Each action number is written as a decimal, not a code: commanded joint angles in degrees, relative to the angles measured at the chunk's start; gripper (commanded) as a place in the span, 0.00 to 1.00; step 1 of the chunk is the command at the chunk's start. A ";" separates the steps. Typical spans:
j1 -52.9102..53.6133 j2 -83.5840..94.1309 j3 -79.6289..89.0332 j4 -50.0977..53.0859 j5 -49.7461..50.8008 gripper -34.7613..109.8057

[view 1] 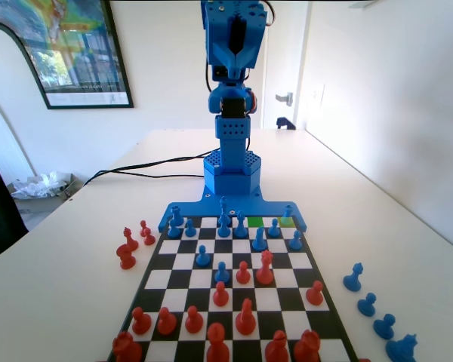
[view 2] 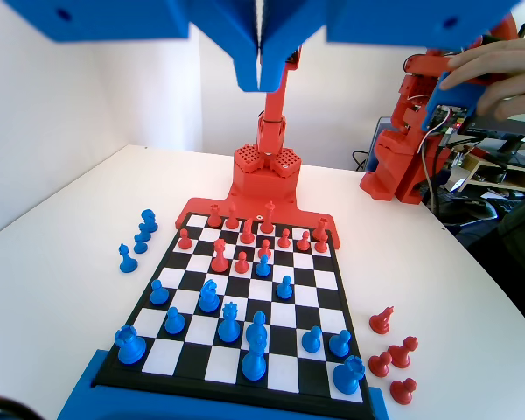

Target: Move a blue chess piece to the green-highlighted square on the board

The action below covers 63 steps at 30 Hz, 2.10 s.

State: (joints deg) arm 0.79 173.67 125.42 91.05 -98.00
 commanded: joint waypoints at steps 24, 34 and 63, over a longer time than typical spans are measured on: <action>0.53 1.41 -0.97 -0.70 -2.02 0.25; -1.41 -0.70 -10.55 0.97 -3.52 0.25; -7.21 -51.24 -33.75 10.28 -51.86 0.27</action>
State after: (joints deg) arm -4.22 125.60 96.24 99.14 -147.48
